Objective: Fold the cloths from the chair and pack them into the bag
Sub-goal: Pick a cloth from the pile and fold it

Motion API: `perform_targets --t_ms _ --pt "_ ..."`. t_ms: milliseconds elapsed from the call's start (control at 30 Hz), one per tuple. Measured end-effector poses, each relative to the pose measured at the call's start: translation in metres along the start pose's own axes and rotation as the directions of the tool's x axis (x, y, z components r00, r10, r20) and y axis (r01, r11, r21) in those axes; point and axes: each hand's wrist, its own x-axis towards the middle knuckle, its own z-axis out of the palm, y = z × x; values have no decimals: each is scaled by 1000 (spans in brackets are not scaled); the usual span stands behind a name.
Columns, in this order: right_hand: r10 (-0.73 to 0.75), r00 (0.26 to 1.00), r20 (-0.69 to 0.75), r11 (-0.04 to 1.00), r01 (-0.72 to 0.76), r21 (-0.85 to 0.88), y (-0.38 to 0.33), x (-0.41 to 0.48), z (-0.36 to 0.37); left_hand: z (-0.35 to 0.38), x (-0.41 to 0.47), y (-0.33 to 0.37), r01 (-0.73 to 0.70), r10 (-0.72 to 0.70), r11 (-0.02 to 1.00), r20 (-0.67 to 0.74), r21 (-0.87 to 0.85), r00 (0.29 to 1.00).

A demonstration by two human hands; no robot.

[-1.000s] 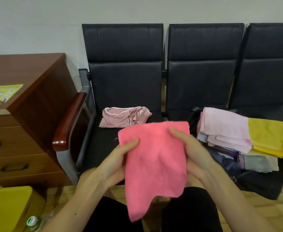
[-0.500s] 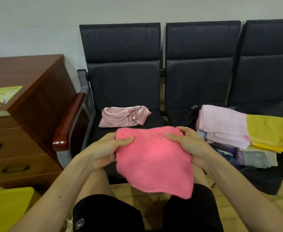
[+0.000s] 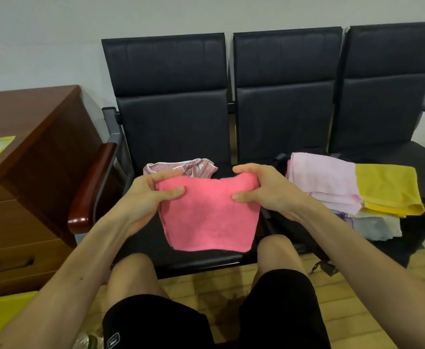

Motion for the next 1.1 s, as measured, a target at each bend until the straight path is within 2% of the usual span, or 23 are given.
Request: perform_targets --t_ms 133,333,467,633,800,867,900,933,967,1000,1033,1100 --pt "-88 995 -41 967 76 -241 -7 7 -4 11 3 7 -153 199 946 -140 287 970" --pt "-183 972 -149 878 93 -470 -3 9 0 13 3 7 -241 364 768 -96 593 926" --pt "-223 954 -201 850 89 -520 6 10 1 17 5 3 -226 434 661 -119 715 893" --pt "-185 961 -205 843 47 -536 18 7 -11 29 7 4 -259 461 632 -85 730 883" --pt "-100 991 -93 888 47 -457 33 -4 -39 43 11 4 -334 492 512 49 792 869" --pt "-79 996 -38 932 60 -358 41 -12 -50 47 14 5 -372 478 524 97 766 873" --pt "-59 998 -13 980 55 -192 46 -17 -54 51 14 8 -390 444 587 121 709 888" --pt "-31 1000 0 998 31 57 51 -23 -55 57 14 12 -403 405 674 147 619 902" --pt "7 1000 18 955 -12 297 58 -26 -53 62 14 16 -406 379 760 161 507 911" --pt "40 999 35 890 -51 453 66 -30 -47 68 15 20 -404 373 821 156 403 914" --pt "75 996 55 849 -93 521 73 -34 -36 73 18 23 -403 381 856 131 325 915" --pt "122 988 91 809 -152 567 79 -38 -15 83 28 27 -404 400 873 71 273 914"
